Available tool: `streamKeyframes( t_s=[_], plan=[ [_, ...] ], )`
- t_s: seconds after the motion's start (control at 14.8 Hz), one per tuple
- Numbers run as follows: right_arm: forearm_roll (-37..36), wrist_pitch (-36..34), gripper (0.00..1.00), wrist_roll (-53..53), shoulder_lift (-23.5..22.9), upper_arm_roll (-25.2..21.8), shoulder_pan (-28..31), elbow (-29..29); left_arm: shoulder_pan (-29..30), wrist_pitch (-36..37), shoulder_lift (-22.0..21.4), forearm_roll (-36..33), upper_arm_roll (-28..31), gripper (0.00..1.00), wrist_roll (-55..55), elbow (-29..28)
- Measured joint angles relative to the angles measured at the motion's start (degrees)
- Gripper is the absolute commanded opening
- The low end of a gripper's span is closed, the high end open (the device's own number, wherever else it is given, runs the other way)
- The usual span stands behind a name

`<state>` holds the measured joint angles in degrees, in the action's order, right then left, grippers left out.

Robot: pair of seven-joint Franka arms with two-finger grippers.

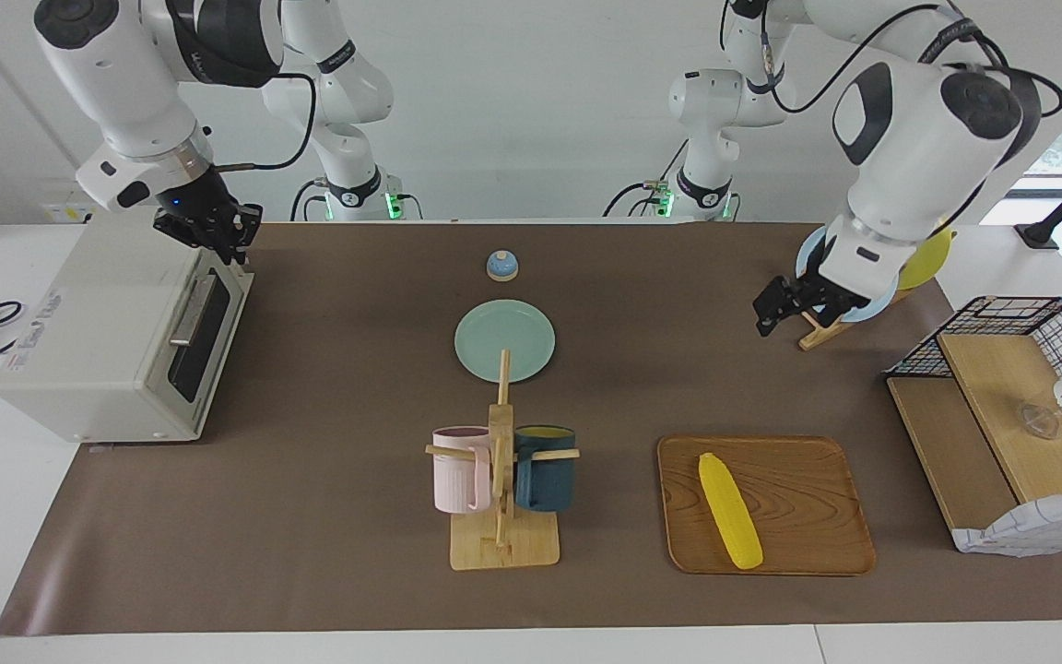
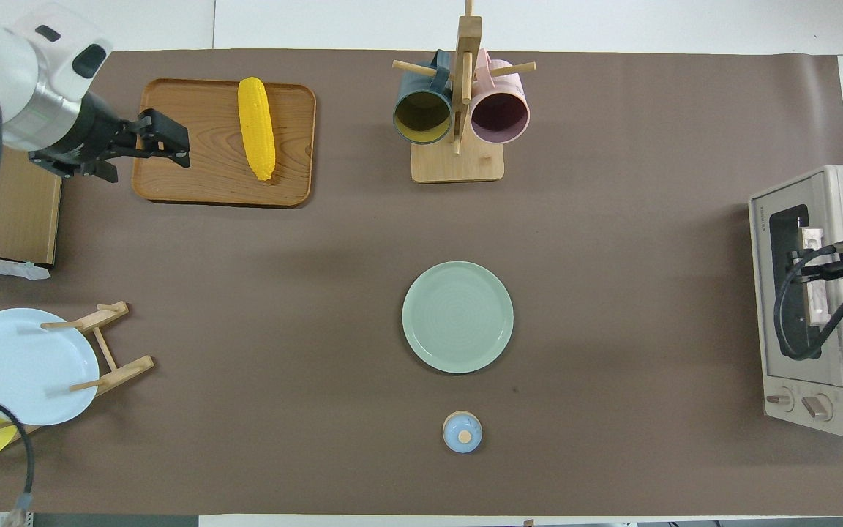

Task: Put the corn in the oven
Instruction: 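Lower the left gripper and close it on the yellow corn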

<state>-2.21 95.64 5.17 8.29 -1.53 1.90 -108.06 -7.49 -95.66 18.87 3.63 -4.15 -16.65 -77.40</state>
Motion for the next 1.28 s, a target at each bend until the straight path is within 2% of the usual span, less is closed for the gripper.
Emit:
streamKeyframes(
  t_s=[0.13,0.27,0.54,0.74,1.28],
  plan=[
    [-0.8,2.8,0.00,-0.1,1.1,-0.1,1.7,-3.5,0.0,-1.6,8.6,0.0,-0.1,1.00,1.2,6.7],
    [-2.7,6.7,0.00,-1.1,1.4,-0.3,3.2,-7.4,-0.4,-5.0,15.8,-0.2,-0.1,1.00,2.3,10.5],
    [-8.3,9.1,0.00,-4.0,1.3,-0.3,3.6,-11.4,-2.5,-9.9,26.1,-1.5,0.1,1.00,2.8,16.5],
    [-11.6,9.3,0.00,-4.2,0.8,-0.2,3.7,-12.1,-2.8,-11.7,27.4,-2.3,0.2,1.00,4.3,18.7],
    [-13.1,10.1,0.00,-1.0,-1.0,-0.1,3.8,-12.5,-2.9,-15.8,31.1,-4.7,0.1,1.00,6.5,18.8]
  ],
)
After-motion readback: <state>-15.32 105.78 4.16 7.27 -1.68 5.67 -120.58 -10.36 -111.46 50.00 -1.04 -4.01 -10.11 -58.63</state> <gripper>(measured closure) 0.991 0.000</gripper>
